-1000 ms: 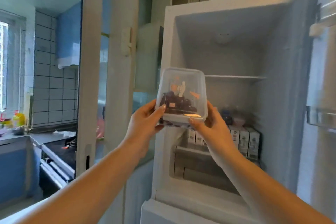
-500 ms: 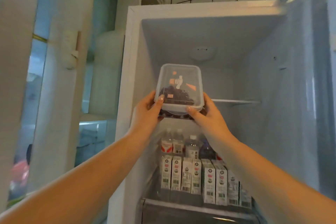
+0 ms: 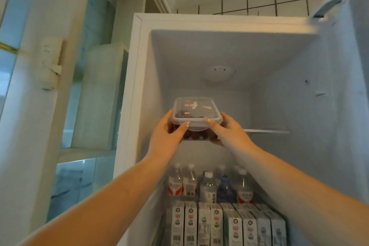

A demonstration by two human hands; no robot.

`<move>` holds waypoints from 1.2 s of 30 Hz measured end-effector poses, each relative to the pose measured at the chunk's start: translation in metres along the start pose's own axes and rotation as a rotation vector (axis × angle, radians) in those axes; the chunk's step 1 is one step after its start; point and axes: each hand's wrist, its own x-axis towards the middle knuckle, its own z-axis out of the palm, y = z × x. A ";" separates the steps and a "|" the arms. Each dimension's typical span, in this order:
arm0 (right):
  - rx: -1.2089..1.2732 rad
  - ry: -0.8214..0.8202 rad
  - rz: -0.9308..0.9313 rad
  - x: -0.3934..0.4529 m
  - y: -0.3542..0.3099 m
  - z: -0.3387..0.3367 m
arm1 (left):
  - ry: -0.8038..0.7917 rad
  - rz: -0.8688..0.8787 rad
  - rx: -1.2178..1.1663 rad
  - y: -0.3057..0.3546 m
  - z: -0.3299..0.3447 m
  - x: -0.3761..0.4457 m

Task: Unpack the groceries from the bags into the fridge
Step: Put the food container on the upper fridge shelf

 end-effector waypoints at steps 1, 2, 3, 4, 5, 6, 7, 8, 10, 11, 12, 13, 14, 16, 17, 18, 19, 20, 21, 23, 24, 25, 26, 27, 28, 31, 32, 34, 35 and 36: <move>-0.003 0.013 0.027 0.002 0.000 0.001 | 0.004 -0.013 -0.008 -0.001 0.002 0.003; -0.004 0.022 0.053 0.005 -0.001 0.001 | 0.007 -0.023 -0.010 -0.002 0.003 0.007; -0.018 0.032 0.073 0.006 -0.002 0.001 | 0.011 -0.030 -0.005 -0.002 0.004 0.010; -0.047 0.043 0.089 0.009 -0.003 0.002 | 0.012 -0.033 0.004 -0.002 0.005 0.014; -0.080 0.053 0.102 0.011 -0.004 0.001 | 0.009 -0.037 0.011 -0.001 0.006 0.018; -0.106 0.067 0.117 0.013 -0.006 0.001 | 0.004 -0.043 0.013 -0.001 0.007 0.022; -0.130 0.082 0.132 0.016 -0.007 0.001 | 0.000 -0.049 0.014 -0.001 0.007 0.027; -0.159 0.097 0.148 0.020 -0.009 0.001 | -0.005 -0.054 0.019 -0.001 0.007 0.032; -0.237 0.114 0.167 0.027 -0.012 0.001 | -0.001 -0.054 0.046 0.000 0.009 0.039; -0.278 0.115 0.166 0.031 -0.014 0.000 | 0.004 -0.049 0.064 -0.001 0.009 0.043; -0.321 0.112 0.160 0.034 -0.016 0.000 | 0.007 -0.039 0.083 -0.002 0.009 0.047; -0.361 0.108 0.154 0.038 -0.017 0.000 | 0.007 -0.025 0.104 -0.003 0.009 0.050; -0.393 0.108 0.150 0.042 -0.018 0.000 | 0.004 -0.010 0.132 -0.004 0.009 0.052; -0.463 0.109 0.148 0.048 -0.017 0.000 | 0.000 0.033 0.212 -0.006 0.009 0.056; -0.505 0.116 0.142 0.051 -0.015 0.000 | 0.001 0.063 0.277 -0.007 0.009 0.058; -0.541 0.132 0.131 0.055 -0.012 0.001 | 0.001 0.092 0.355 -0.007 0.009 0.059; -0.562 0.154 0.120 0.058 -0.008 0.001 | 0.003 0.116 0.440 -0.007 0.009 0.059; -0.569 0.177 0.109 0.061 -0.004 0.002 | 0.007 0.139 0.521 -0.008 0.009 0.059; -0.559 0.197 0.093 0.063 -0.001 0.003 | 0.013 0.170 0.591 -0.008 0.009 0.058; -0.524 0.236 0.023 0.065 0.004 0.005 | 0.015 0.273 0.729 -0.010 0.009 0.055; -0.515 0.255 -0.031 0.065 0.006 0.006 | 0.000 0.334 0.811 -0.012 0.009 0.054; -0.518 0.270 -0.088 0.065 0.008 0.007 | -0.021 0.389 0.894 -0.013 0.008 0.053; -0.536 0.274 -0.143 0.064 0.010 0.008 | -0.043 0.429 0.964 -0.015 0.007 0.052; -0.565 0.268 -0.190 0.063 0.012 0.010 | -0.057 0.452 1.011 -0.017 0.006 0.051; -0.590 0.260 -0.220 0.062 0.015 0.012 | -0.063 0.458 1.034 -0.019 0.006 0.051; -0.608 0.262 -0.242 0.064 0.020 0.016 | -0.063 0.443 1.046 -0.022 0.006 0.052; -0.610 0.265 -0.242 0.066 0.022 0.017 | -0.058 0.430 1.048 -0.023 0.007 0.053; -0.634 0.258 -0.238 0.070 0.025 0.020 | -0.049 0.403 1.045 -0.025 0.008 0.056; -0.657 0.249 -0.237 0.072 0.026 0.021 | -0.045 0.393 1.049 -0.026 0.008 0.058; -0.682 0.240 -0.234 0.074 0.028 0.023 | -0.043 0.385 1.060 -0.027 0.008 0.059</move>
